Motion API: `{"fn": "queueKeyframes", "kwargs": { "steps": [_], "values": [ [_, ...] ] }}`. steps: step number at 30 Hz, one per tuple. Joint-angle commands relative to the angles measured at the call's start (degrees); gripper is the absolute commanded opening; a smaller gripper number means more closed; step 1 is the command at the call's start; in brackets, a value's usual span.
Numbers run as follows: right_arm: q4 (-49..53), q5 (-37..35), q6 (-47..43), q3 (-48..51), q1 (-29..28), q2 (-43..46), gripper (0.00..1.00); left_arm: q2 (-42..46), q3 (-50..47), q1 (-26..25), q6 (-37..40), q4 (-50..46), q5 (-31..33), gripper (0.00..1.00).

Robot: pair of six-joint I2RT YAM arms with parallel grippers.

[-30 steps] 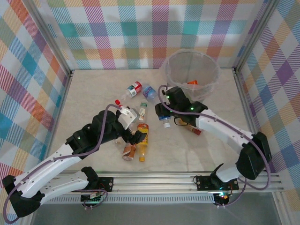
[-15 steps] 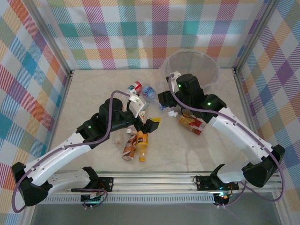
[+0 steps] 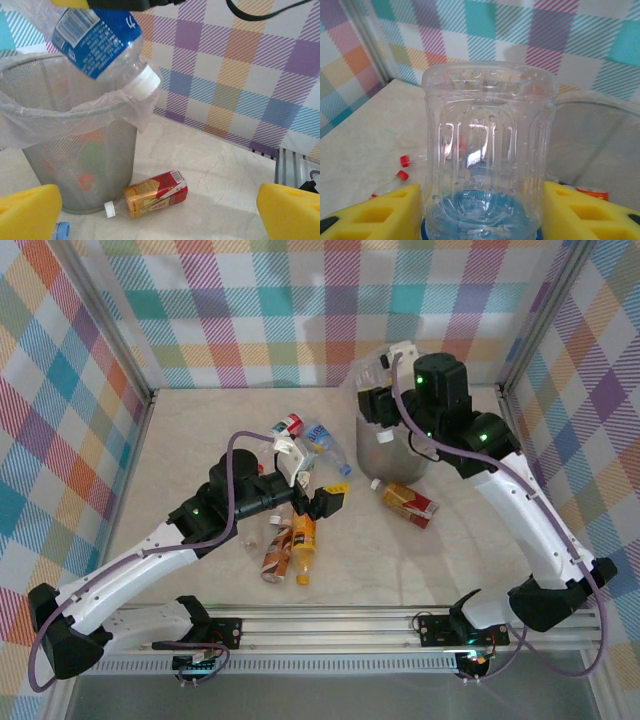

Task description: Put the plastic bottles in the bin

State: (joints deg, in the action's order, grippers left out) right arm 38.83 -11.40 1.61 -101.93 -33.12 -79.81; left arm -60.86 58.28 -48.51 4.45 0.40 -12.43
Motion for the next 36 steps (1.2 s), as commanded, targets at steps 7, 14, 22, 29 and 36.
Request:
{"fn": "queueKeyframes", "kwargs": {
  "steps": [7, 14, 22, 29, 36],
  "values": [
    [0.45, 7.3, -1.99, -5.99, 12.6, -5.99, 0.55, 0.81, -0.89, 0.33, 1.08, 0.27, -0.68, 1.0],
    [0.1, 12.33, -2.89, -8.46, 18.8, -12.34, 0.55, 0.06, -1.35, 0.3, 1.77, -0.84, -0.36, 1.0],
    [2.03, 13.77, -4.07, -12.52, 22.52, -20.08, 0.55, -0.59, -1.25, 0.3, 2.14, -1.73, -0.17, 1.0],
    [4.96, 13.66, -4.51, -13.21, 24.15, -25.09, 0.55, -1.04, -0.89, 0.3, 2.36, -2.34, -0.23, 1.0],
    [6.31, 12.67, -5.05, -10.43, 24.67, -26.85, 0.54, -1.43, -0.69, 0.34, 2.5, -2.96, -0.05, 1.0]
  ]
}}
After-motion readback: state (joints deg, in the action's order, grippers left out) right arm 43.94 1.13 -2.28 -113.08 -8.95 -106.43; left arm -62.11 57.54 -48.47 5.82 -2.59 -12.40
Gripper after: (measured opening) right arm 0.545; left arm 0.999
